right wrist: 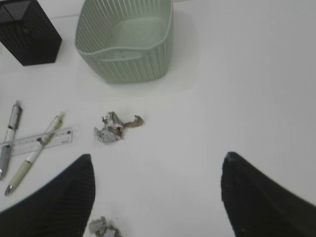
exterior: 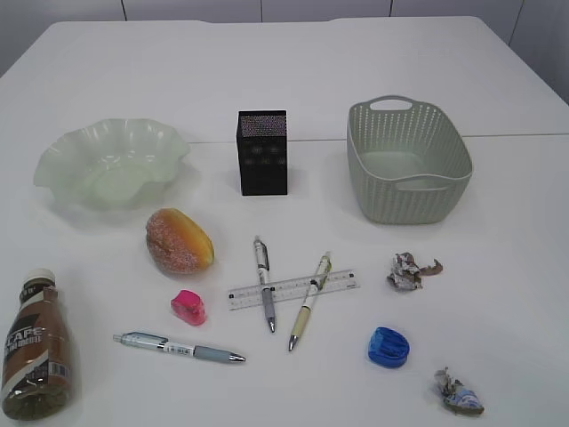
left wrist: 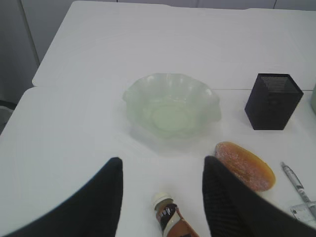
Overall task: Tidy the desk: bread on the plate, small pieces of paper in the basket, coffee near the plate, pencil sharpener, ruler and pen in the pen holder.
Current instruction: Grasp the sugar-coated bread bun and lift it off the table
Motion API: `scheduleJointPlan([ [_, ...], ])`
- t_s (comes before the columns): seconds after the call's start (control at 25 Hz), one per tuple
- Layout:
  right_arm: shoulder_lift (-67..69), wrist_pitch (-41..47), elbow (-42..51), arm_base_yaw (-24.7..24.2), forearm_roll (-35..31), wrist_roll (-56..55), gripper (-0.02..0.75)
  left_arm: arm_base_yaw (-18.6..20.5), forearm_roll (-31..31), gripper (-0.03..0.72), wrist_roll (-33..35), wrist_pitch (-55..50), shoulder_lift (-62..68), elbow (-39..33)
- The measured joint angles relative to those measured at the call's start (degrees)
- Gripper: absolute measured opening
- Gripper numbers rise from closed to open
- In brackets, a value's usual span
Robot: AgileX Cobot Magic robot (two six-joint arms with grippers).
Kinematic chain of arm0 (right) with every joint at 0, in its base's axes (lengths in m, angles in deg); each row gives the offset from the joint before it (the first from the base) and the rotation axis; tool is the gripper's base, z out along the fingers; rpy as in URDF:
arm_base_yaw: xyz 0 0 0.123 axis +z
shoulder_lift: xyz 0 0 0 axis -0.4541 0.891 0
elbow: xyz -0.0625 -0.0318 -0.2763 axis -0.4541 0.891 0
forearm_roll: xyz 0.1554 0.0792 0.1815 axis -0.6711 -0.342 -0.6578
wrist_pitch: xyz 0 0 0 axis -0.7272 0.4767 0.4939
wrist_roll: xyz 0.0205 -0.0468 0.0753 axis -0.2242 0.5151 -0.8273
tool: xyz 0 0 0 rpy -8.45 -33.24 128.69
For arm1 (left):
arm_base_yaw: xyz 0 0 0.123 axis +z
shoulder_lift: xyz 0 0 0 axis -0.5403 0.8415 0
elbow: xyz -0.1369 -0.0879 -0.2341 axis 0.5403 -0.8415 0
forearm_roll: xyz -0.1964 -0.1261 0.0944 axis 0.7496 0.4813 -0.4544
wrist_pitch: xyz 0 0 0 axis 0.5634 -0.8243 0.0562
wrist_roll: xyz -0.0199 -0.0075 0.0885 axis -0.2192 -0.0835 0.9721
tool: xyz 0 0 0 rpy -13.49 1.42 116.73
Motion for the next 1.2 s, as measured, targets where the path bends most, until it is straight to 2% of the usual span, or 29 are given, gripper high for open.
scheduleJointPlan([
  [0.2, 7.09, 3.01, -2.38, 0.0, 0.0, -0.1, 0.584, 0.0, 0.0, 0.383, 2.47, 5.67, 13.88, 1.56],
  [0.48, 11.48, 6.61, -8.89, 0.0, 0.46, -0.1, 0.583, 0.0, 0.87, 0.383, 13.26, 4.84, 33.71, 12.87],
  [0.84, 17.54, 5.78, -15.3, 0.0, 2.77, -0.1, 0.584, -0.42, 4.74, 0.383, 26.26, -12.6, 58.05, 34.65],
  [1.04, 19.72, 7.57, -15.52, 0.0, 2.44, -0.1, 0.584, -5.66, 8.9, 0.384, 27.78, -14.75, 65.08, 42.33],
  [1.12, 20.58, 8.86, -15.52, 0.0, 2.44, -0.1, 0.584, -9.21, 11.14, 0.387, 27.76, -14.8, 66.8, 44.16],
  [1.2, 20.95, 9.96, -15.52, 0.0, 2.44, -0.1, 0.583, -13.62, 11.42, 0.399, 24.58, -14.56, 68.3, 44.87],
])
